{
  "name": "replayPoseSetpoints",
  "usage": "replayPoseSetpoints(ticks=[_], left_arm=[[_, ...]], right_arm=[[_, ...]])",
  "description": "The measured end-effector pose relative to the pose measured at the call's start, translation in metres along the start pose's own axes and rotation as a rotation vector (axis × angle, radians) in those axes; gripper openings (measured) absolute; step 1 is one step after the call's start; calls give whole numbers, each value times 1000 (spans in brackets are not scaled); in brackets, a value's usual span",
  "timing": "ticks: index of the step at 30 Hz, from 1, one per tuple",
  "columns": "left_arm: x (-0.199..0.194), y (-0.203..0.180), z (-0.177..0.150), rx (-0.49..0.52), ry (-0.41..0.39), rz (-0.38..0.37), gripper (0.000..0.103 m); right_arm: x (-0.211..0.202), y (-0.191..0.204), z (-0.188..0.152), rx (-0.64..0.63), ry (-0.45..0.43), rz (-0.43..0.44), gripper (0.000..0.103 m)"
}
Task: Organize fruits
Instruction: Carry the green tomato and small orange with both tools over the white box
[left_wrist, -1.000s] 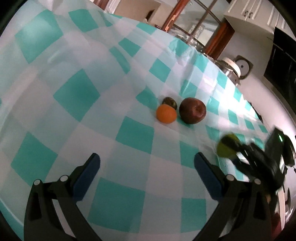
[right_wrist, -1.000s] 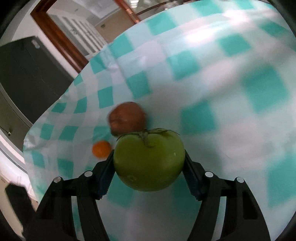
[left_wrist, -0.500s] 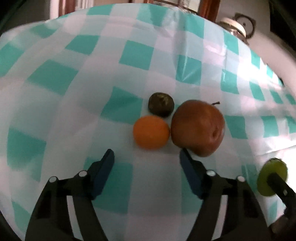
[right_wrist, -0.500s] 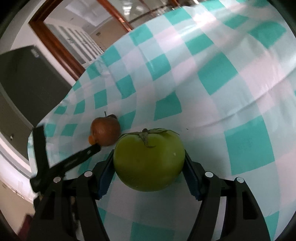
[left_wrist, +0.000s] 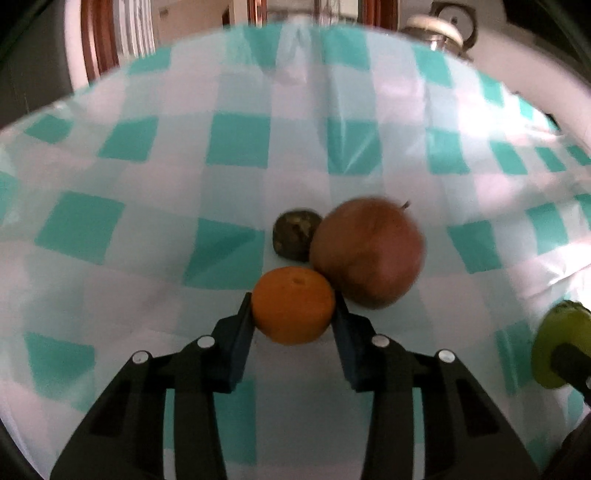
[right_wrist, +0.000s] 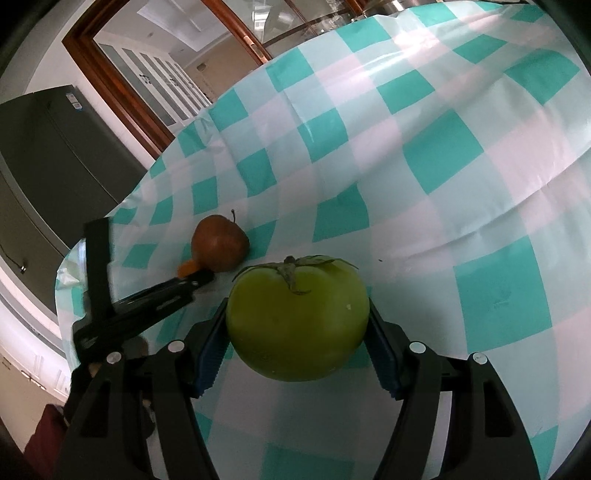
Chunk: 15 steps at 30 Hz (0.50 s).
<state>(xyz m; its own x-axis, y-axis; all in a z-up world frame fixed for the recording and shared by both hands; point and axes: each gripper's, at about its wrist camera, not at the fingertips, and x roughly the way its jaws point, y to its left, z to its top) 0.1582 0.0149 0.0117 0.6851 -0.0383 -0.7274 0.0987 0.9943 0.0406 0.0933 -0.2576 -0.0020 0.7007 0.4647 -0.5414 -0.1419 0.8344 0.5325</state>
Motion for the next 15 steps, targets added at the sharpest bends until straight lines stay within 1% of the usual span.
replayPoseSetpoints(ticks=[2,4,8,11,15], left_arm=[[-17,-3,-10,1,-29,-14,41],[-27,-5,-20,-2,-32,-33,41],[-36,-8,-34,-29,-15,-60,41],[-38,-19,-41,-40,1,-53,41],[-48,-20,-52,-63,19,-56,41]], right_arm=[[1,0,0,-2,1,0,67],[1,1,0,-5,1,0,67],[3,0,1,0,8,0,67],[5,1,2,2,15,-6,67],[8,1,2,4,28,-27,67]])
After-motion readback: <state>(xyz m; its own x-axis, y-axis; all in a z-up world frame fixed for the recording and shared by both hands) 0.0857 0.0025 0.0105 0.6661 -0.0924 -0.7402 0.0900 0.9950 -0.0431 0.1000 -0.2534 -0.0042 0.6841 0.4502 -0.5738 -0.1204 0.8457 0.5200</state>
